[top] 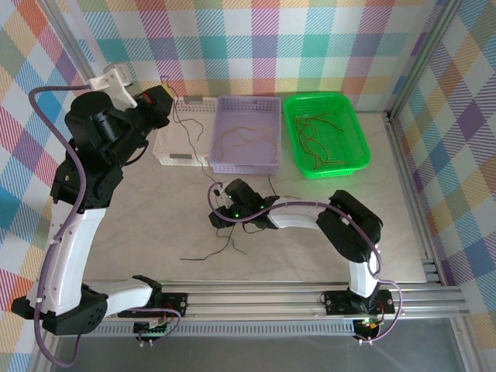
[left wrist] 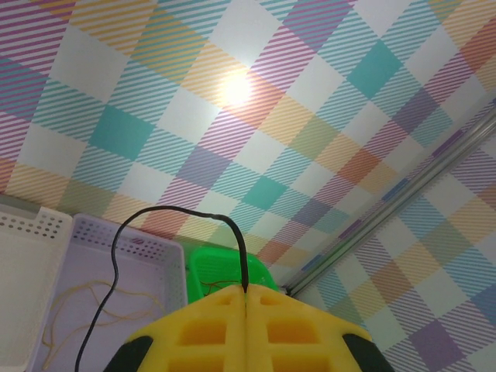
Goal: Untangle the cables
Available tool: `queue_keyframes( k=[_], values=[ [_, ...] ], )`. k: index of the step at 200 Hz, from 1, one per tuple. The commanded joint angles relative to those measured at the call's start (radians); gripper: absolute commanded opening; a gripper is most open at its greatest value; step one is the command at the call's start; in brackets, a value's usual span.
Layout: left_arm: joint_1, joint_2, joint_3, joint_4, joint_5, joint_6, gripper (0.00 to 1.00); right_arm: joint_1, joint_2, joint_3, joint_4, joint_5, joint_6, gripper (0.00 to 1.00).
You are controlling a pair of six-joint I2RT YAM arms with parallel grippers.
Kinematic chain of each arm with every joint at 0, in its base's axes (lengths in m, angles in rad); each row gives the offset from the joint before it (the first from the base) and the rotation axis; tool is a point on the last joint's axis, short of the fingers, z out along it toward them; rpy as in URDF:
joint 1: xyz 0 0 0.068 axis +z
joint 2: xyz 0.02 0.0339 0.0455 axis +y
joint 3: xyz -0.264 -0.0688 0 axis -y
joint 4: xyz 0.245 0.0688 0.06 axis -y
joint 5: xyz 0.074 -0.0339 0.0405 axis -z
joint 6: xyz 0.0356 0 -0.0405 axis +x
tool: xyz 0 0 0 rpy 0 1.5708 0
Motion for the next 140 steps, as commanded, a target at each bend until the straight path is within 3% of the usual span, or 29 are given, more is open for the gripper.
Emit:
queue_keyframes(
  k=[1,63,74,107,140],
  values=[
    [0.011,-0.025,0.026,0.002,0.006,-0.016,0.00,0.007,0.034,0.015,0.062,0.068,-0.001,0.50],
    [0.011,-0.076,0.025,0.018,0.024,-0.053,0.00,0.013,0.103,0.031,0.085,0.156,-0.006,0.42],
    [0.011,-0.086,0.025,0.021,0.026,-0.059,0.00,0.013,0.109,0.030,0.092,0.157,-0.005,0.35],
    [0.011,-0.107,0.030,0.005,-0.001,-0.040,0.00,0.014,0.080,-0.003,0.096,0.185,0.005,0.00],
    [0.011,-0.122,0.046,-0.023,-0.036,0.002,0.00,0.006,0.015,-0.094,0.074,0.241,-0.001,0.00]
  ],
)
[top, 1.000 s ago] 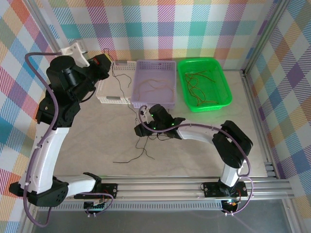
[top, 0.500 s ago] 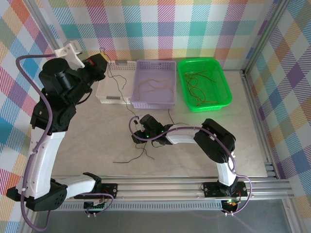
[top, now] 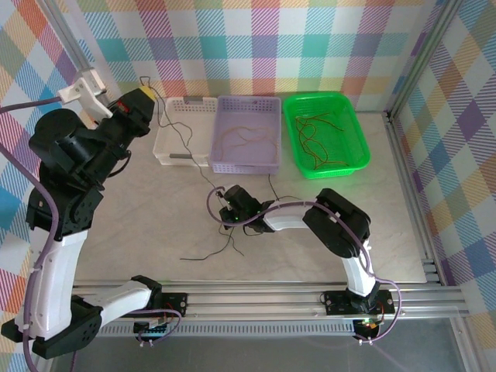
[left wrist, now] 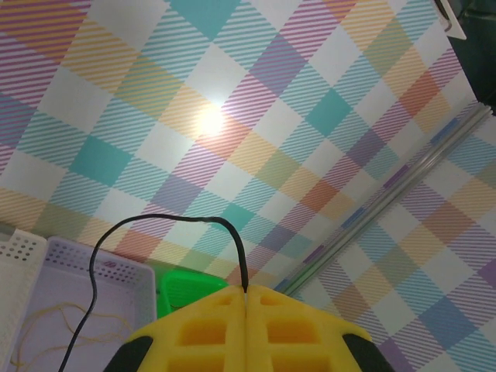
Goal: Untangle the cables
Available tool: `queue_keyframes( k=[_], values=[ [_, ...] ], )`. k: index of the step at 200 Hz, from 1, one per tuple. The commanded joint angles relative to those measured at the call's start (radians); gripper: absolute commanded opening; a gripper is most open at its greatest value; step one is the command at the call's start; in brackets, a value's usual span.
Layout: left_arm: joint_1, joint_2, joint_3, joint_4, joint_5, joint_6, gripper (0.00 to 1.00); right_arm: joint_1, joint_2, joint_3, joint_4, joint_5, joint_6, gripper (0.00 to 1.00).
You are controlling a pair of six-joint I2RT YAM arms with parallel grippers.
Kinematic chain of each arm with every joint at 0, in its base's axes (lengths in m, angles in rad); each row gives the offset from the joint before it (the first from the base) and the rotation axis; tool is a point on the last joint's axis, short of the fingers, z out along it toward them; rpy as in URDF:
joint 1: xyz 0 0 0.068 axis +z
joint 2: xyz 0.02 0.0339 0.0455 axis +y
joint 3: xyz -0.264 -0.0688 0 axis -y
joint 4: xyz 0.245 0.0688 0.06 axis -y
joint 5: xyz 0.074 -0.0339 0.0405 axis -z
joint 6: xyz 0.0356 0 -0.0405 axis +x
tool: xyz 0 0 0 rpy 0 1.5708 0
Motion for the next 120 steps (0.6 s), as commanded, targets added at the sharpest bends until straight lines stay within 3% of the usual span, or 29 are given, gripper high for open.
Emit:
queue_keyframes(
  k=[1,62,120],
  values=[
    [0.010,-0.016,0.036,-0.019,-0.035,0.045,0.00,0.000,-0.066,-0.064,-0.006,0.052,-0.006,0.00],
    [0.011,-0.027,0.105,-0.046,-0.162,0.126,0.00,-0.069,-0.217,-0.324,0.048,0.042,0.057,0.00],
    [0.011,0.079,0.094,0.000,-0.190,0.193,0.00,-0.075,-0.457,-0.370,-0.006,0.016,0.013,0.00]
  ],
)
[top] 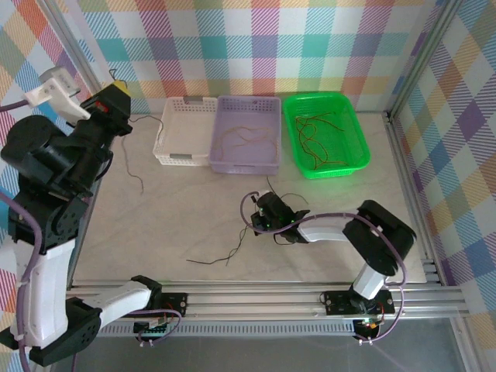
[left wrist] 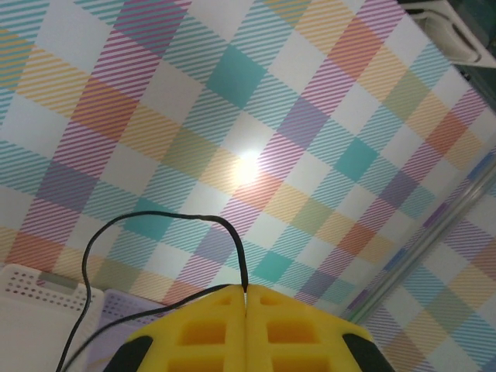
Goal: Untangle the cables
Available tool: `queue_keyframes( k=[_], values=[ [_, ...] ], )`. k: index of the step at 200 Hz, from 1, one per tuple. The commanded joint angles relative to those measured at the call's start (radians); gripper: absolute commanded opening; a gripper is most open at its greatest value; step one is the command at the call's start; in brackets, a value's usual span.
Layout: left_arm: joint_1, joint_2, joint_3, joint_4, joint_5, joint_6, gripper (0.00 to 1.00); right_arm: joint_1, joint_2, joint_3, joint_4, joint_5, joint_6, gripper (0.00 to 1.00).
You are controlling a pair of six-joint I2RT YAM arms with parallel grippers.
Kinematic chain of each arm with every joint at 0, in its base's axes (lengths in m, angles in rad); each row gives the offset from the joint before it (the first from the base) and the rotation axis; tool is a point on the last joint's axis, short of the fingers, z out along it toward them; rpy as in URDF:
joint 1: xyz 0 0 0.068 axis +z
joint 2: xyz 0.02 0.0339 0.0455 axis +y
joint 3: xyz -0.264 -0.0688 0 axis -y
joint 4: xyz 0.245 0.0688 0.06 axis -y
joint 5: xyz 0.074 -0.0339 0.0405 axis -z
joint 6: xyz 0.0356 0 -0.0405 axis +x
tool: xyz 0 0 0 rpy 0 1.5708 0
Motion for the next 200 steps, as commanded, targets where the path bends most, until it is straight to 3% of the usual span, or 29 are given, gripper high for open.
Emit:
queue_keyframes(
  k=[1,98,146,200],
  values=[
    [0.011,0.069,0.006,0.039,-0.033,0.066,0.00,0.005,-0.119,-0.002,-0.014,-0.022,-0.016,0.00],
    [0.049,0.359,0.091,0.274,-0.031,0.218,0.00,0.004,-0.586,0.087,-0.258,-0.055,-0.117,0.00],
    [0.093,0.539,0.237,0.292,0.002,0.233,0.00,0.005,-0.754,0.137,-0.372,-0.078,-0.129,0.00],
    [0.150,0.700,0.272,0.305,0.005,0.225,0.00,0.005,-0.898,0.213,-0.473,-0.125,-0.134,0.00]
  ],
)
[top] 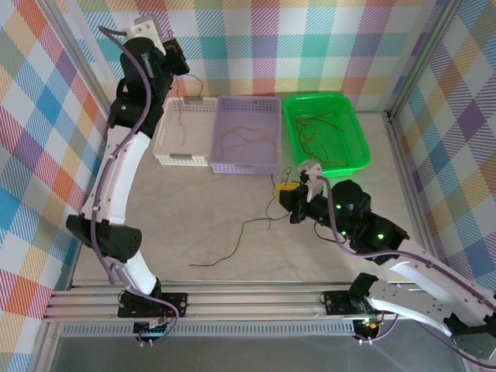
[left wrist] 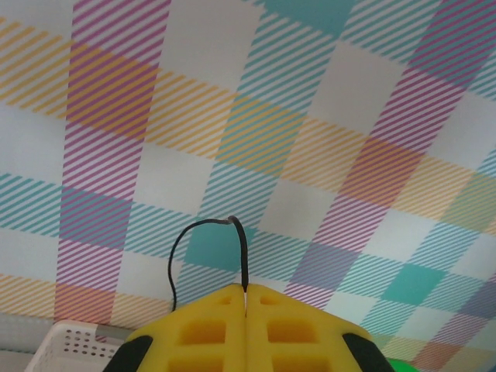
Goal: Untangle the cables
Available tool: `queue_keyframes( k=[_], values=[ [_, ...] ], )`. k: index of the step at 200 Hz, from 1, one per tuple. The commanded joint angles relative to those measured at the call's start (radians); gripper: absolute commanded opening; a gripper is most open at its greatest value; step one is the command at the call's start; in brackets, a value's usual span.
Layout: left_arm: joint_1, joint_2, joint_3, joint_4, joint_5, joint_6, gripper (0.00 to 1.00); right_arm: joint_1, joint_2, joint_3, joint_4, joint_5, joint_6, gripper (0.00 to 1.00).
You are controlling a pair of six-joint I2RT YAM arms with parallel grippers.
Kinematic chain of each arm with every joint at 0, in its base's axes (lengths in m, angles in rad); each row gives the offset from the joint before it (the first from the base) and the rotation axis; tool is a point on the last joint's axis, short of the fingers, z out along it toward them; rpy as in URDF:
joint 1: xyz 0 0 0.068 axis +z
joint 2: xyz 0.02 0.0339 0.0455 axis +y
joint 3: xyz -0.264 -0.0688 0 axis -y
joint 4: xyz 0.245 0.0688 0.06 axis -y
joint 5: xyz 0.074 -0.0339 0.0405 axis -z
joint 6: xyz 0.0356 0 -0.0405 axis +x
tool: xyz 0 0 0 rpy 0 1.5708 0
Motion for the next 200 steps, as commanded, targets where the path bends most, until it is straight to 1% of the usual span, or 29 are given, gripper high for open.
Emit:
queue_keyframes(
  k=[1,10,13,21,49,80,116,146,183,200],
  values=[
    [0.037,0.063,0.026,0.035,0.014,0.010,0.00,0.005,-0.043,0.059,-0.066,-0.047,-0.018,0.00],
    [0.050,0.089,0.025,0.035,0.021,-0.001,0.00,0.005,-0.053,0.075,-0.080,-0.062,-0.014,0.00],
    [0.054,0.097,0.024,0.065,0.023,-0.003,0.00,0.005,-0.056,0.079,-0.082,-0.070,-0.013,0.00],
    [0.063,0.121,0.021,0.073,0.025,-0.012,0.00,0.005,-0.062,0.090,-0.087,-0.090,-0.008,0.00],
    [0.099,0.201,0.020,0.071,0.044,-0.053,0.00,0.005,-0.072,0.125,-0.097,-0.162,0.014,0.00],
    [0.118,0.261,-0.011,0.070,0.044,-0.075,0.00,0.005,-0.077,0.150,-0.093,-0.219,0.035,0.00],
    [0.123,0.285,-0.123,0.112,0.058,-0.116,0.00,0.005,-0.075,0.166,-0.073,-0.250,0.047,0.00],
    [0.123,0.268,-0.252,0.154,0.080,-0.172,0.00,0.005,-0.060,0.185,-0.062,-0.264,0.052,0.00],
    [0.123,0.245,-0.417,0.188,0.100,-0.256,0.00,0.005,-0.027,0.239,-0.088,-0.219,0.054,0.00],
    [0.123,0.249,-0.453,0.182,0.118,-0.272,0.00,0.005,-0.014,0.262,-0.093,-0.217,0.051,0.00]
  ],
)
